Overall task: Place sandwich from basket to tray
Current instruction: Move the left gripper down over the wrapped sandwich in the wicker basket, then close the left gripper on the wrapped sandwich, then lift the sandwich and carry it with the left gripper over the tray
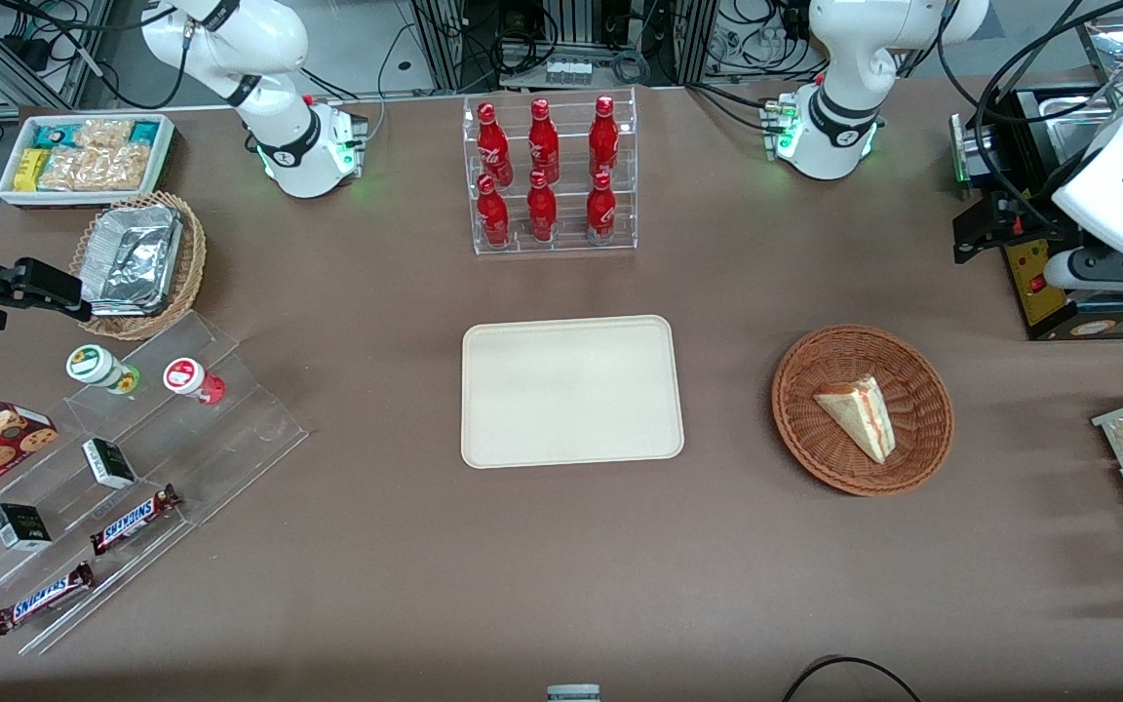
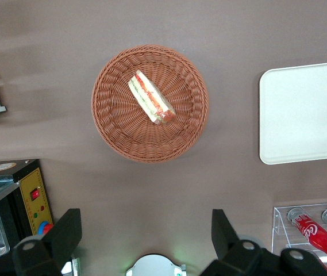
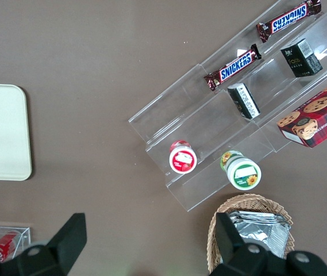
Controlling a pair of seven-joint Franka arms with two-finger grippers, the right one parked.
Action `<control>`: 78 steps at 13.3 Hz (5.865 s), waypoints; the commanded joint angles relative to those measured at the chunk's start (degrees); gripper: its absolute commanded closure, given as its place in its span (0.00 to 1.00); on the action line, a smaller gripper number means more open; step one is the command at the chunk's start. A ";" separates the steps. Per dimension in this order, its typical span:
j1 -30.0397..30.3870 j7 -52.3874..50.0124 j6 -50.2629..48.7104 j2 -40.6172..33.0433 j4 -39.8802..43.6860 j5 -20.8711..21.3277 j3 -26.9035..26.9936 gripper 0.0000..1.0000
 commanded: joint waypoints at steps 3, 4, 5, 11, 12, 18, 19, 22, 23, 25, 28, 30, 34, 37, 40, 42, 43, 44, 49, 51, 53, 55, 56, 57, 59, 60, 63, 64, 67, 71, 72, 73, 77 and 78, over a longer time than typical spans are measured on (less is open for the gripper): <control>-0.48 -0.61 -0.61 0.37 1.42 -0.40 0.86 0.00; -0.48 -0.52 -0.43 0.37 0.29 -0.40 0.95 0.00; -0.48 -0.61 -0.08 0.37 -0.77 -0.05 0.95 0.00; -0.84 -8.66 9.93 0.11 -11.48 1.97 0.86 0.00; -0.84 -10.52 11.86 0.28 -13.15 2.50 0.86 0.00; -0.66 -23.00 32.93 0.46 -28.96 2.77 0.95 0.00; -0.66 -26.59 36.19 0.46 -30.99 2.77 0.86 0.00; -0.57 -30.67 41.74 1.77 -34.00 2.68 0.95 0.00; -0.57 -31.19 42.54 2.74 -34.44 2.68 0.86 0.00; -0.66 -32.86 44.47 3.36 -35.84 2.68 0.95 0.00; -0.49 -32.95 50.08 3.45 -40.83 2.77 1.04 0.00; -0.57 -33.04 55.09 4.06 -43.83 2.77 1.04 0.00; -0.57 -33.13 58.88 7.39 -44.11 2.77 1.04 0.00; -0.49 -33.13 60.74 8.98 -43.93 2.77 1.04 0.00; -0.48 -33.13 62.93 10.74 -44.20 2.77 1.04 0.00; -0.48 -33.13 63.03 11.10 -44.20 2.77 1.04 0.00; -0.40 -33.13 63.03 11.18 -44.20 2.77 1.04 0.00; -0.31 -33.13 63.03 11.62 -44.11 2.77 1.13 0.01; -0.40 -33.13 63.29 12.68 -44.46 2.77 1.13 0.77; -0.40 -34.88 63.20 12.85 -43.94 2.77 1.04 1.00; -0.48 -35.07 62.94 12.86 -43.50 2.77 1.04 1.00; -0.75 -35.07 60.76 11.37 -42.01 2.85 1.04 1.00; -1.01 -34.98 57.61 10.66 -40.35 3.03 1.04 1.00; -1.10 -34.98 54.19 10.40 -38.41 4.42 0.86 1.00; -2.32 -34.89 44.62 10.04 -33.33 7.94 0.51 1.00; -3.64 -34.72 40.48 9.95 -30.34 8.13 0.60 1.00; -7.59 -34.63 28.88 10.13 -20.33 8.04 0.51 1.00; -8.91 -34.54 25.62 10.39 -17.16 7.87 0.51 1.00; -14.96 -35.59 21.64 10.48 -11.60 7.16 0.51 1.00; -23.05 -38.93 22.06 13.37 -7.81 3.13 0.51 1.00; -25.07 -39.02 22.24 14.69 -7.37 2.07 0.51 1.00; -27.01 -39.02 22.33 15.74 -5.98 1.45 0.51 1.00; -33.78 -38.06 29.53 21.36 -4.73 -0.93 0.51 1.00; -36.14 -38.31 30.59 23.73 -4.47 -0.66 0.60 1.00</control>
